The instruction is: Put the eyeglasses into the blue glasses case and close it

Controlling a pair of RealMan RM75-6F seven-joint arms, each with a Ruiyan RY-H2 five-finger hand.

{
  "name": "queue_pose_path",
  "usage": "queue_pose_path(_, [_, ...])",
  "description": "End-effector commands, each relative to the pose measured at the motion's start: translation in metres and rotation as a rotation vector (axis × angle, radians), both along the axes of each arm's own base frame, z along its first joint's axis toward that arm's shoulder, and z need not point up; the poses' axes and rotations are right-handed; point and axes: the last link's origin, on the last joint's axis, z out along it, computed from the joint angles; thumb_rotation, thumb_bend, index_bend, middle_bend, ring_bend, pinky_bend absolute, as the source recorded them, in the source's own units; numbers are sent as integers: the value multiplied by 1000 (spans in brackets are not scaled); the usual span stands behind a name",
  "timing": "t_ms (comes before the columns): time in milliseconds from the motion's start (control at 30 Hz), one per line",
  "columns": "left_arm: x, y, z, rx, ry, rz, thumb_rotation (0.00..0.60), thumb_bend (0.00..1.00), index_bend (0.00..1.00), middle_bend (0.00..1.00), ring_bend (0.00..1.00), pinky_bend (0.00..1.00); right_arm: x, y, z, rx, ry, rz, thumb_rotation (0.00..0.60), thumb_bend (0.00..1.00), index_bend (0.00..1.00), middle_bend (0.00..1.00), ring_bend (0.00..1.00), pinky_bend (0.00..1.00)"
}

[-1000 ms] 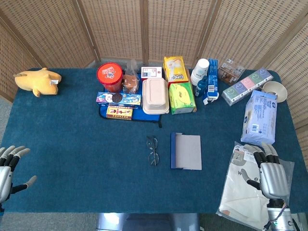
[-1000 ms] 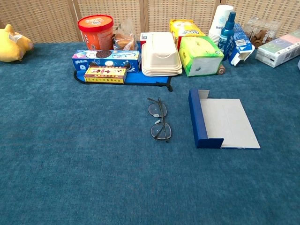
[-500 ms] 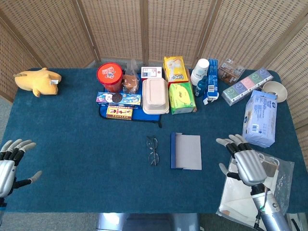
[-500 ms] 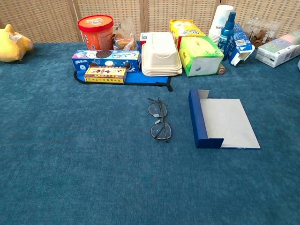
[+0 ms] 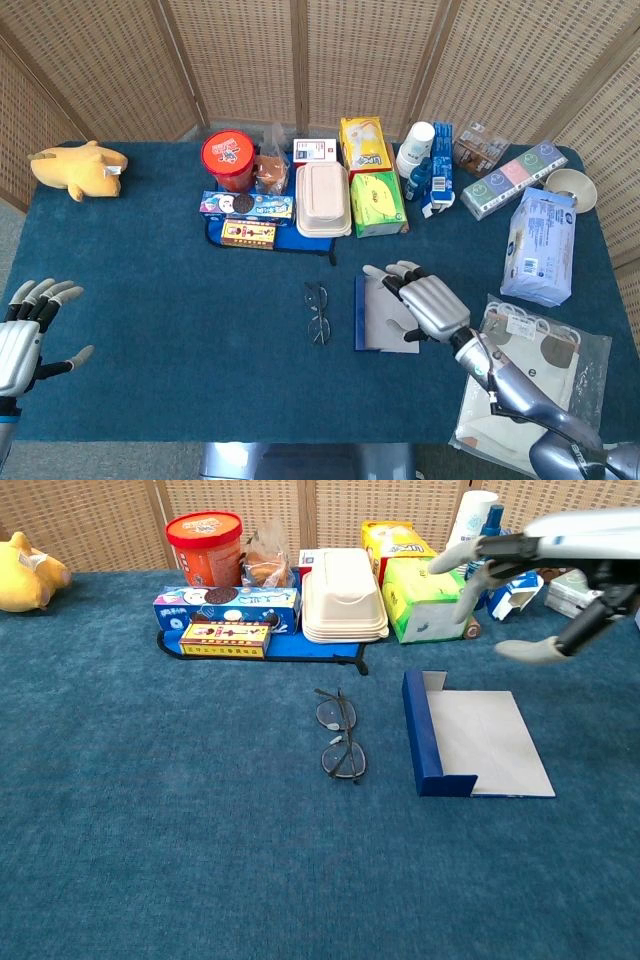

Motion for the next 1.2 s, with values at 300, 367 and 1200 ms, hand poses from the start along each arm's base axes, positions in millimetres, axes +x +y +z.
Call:
queue_pose_path(300, [-1, 8, -3, -15, 9, 5, 600, 132, 193, 183, 100, 0, 47, -38, -31, 159, 55, 18, 600, 422, 0, 299, 124, 141])
queue_pose_path(367, [-1, 9, -4, -17, 8, 7, 600, 132, 193, 183, 101, 0, 50, -41, -36, 168, 61, 22, 600, 419, 0, 302, 119, 141])
queue_pose_path(1200, [6, 8, 5, 21, -15, -35, 600, 132, 193, 183, 101, 0, 74, -69, -90, 235, 157, 20, 600, 376, 0, 328, 84, 135])
